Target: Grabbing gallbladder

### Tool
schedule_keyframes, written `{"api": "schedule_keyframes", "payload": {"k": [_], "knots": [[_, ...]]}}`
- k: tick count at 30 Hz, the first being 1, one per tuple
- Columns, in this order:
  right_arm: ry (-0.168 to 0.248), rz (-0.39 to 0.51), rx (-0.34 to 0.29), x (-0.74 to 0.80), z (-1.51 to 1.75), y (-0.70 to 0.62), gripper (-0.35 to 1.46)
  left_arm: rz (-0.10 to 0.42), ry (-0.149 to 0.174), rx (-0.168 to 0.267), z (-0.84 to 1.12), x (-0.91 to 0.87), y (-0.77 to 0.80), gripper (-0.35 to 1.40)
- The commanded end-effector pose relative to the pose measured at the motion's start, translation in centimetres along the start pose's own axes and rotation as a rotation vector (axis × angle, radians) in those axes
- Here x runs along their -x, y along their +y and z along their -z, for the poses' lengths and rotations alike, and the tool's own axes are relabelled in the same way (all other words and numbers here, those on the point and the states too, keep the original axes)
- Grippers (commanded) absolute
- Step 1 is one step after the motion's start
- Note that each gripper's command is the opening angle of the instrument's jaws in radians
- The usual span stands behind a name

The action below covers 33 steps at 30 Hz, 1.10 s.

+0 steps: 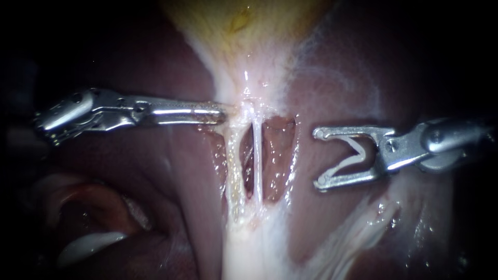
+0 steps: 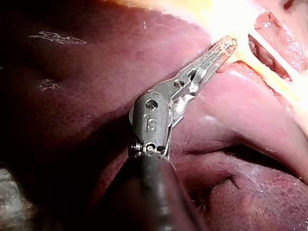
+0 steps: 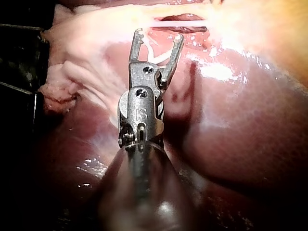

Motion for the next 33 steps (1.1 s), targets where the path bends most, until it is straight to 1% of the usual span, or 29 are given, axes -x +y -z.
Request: {"api": "schedule_keyframes", "payload": {"k": [1, 3, 9, 13, 16, 18, 20, 33], "knots": [[0.000, 0.000, 0.000, 0.00, 0.00, 0.00, 0.49, 0.005, 0.000, -0.003, 0.04, 0.04, -0.03, -0.35], [0.000, 0.000, -0.001, 0.00, 0.01, 0.00, 0.49, 0.015, 0.000, -0.005, 0.09, 0.11, -0.07, -0.35], [0.000, 0.000, -0.001, 0.00, 0.01, 0.00, 0.49, 0.035, 0.002, -0.012, 0.32, 0.45, -0.21, -0.35], [0.000, 0.000, -0.001, 0.00, 0.01, 0.00, 0.49, 0.052, -0.021, -0.005, 0.53, 0.70, -0.31, -0.35], [0.000, 0.000, -0.001, 0.00, 0.01, 0.00, 0.49, 0.068, -0.038, -0.004, 0.67, 0.83, -0.35, -0.35], [0.000, 0.000, -0.001, 0.00, 0.01, 0.00, 0.49, 0.066, -0.040, -0.002, 0.72, 0.88, -0.36, -0.35], [0.000, 0.000, -0.001, 0.00, 0.01, 0.00, 0.49, 0.068, -0.043, 0.001, 0.75, 0.90, -0.38, -0.35], [0.000, 0.000, -0.001, 0.00, 0.01, 0.00, 0.49, 0.065, -0.043, 0.006, 0.70, 0.85, -0.39, -0.35]]}}
